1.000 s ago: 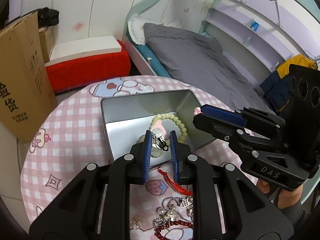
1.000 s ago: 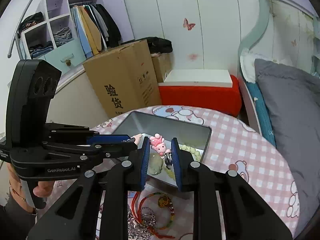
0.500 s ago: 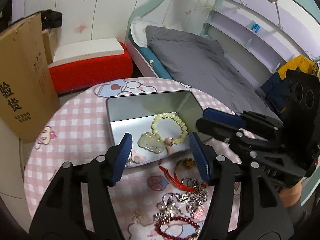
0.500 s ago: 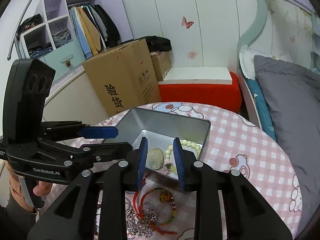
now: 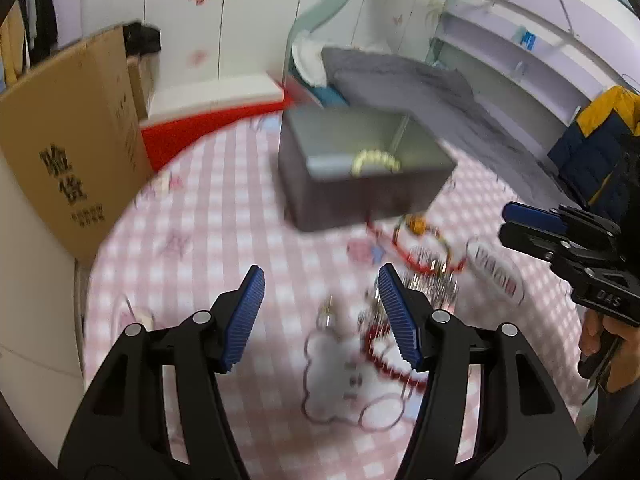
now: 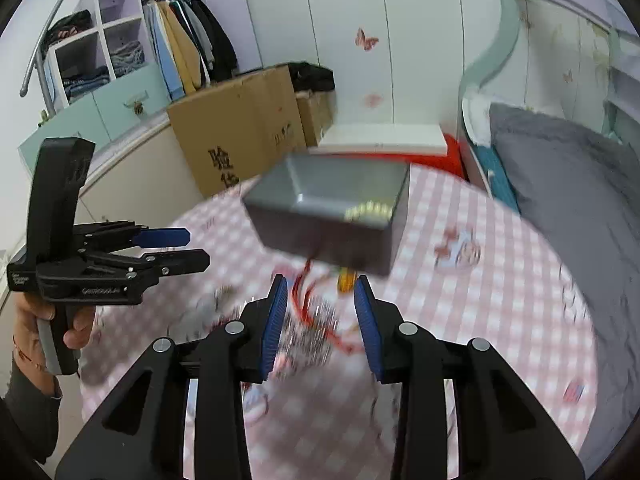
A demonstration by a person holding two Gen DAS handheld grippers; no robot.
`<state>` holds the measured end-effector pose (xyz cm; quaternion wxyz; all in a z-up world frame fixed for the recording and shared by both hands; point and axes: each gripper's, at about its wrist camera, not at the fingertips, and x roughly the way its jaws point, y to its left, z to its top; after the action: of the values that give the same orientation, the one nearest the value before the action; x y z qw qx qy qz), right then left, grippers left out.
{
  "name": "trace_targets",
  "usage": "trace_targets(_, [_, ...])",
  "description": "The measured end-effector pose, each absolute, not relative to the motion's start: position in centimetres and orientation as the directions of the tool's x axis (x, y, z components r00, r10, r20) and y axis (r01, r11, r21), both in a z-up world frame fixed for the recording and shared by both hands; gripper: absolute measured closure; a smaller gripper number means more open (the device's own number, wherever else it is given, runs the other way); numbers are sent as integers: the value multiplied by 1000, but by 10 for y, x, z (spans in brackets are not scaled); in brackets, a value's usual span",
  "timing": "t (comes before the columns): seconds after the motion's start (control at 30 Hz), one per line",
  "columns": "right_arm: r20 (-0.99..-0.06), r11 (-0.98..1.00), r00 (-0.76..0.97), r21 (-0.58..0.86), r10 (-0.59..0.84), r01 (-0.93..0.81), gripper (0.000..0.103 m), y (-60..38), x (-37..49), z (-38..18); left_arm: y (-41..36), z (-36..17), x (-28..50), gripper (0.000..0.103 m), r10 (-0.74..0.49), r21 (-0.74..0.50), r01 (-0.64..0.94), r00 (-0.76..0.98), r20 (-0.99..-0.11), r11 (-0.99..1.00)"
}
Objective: Organize jewelry
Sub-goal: 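Return the left tool to the pile and grasp a pearl earring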
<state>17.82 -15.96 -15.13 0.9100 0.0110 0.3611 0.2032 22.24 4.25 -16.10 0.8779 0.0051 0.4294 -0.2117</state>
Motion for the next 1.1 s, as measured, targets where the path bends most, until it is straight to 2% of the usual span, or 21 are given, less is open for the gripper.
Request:
trace_targets(0.17, [-680,916,624,203,387,-347,70,-156,165,-168,45,-180,213,56,-359,-183,360,520,-775,915])
trace_targets(0.53, [-715,925,600,184,359,-334,70,-151,157,-188,35,-196,215,66,-324,-143,361,514,-794,922])
trace_targets(0.6, [-713,925,603,180,358,-335,70,-150,158,-188,35,-197,217,70,-317,-135,357,521,-793,924])
trace_targets(0.67, [-709,925,610,172,354,-338,70,-150,159,-186,34,-198,218,82,-287,-98,353,535,-794,930])
trace_targets(0.77, [-702,920,612,168,363,-353,70,-144,164,-184,36,-198,217,92,-270,-83,341,551,-790,937])
trace_targets(1.1, [-708,868,570,122,416,-481,70,-88,189,-182,64,-193,211,92,-323,-177,300,560,-763,937])
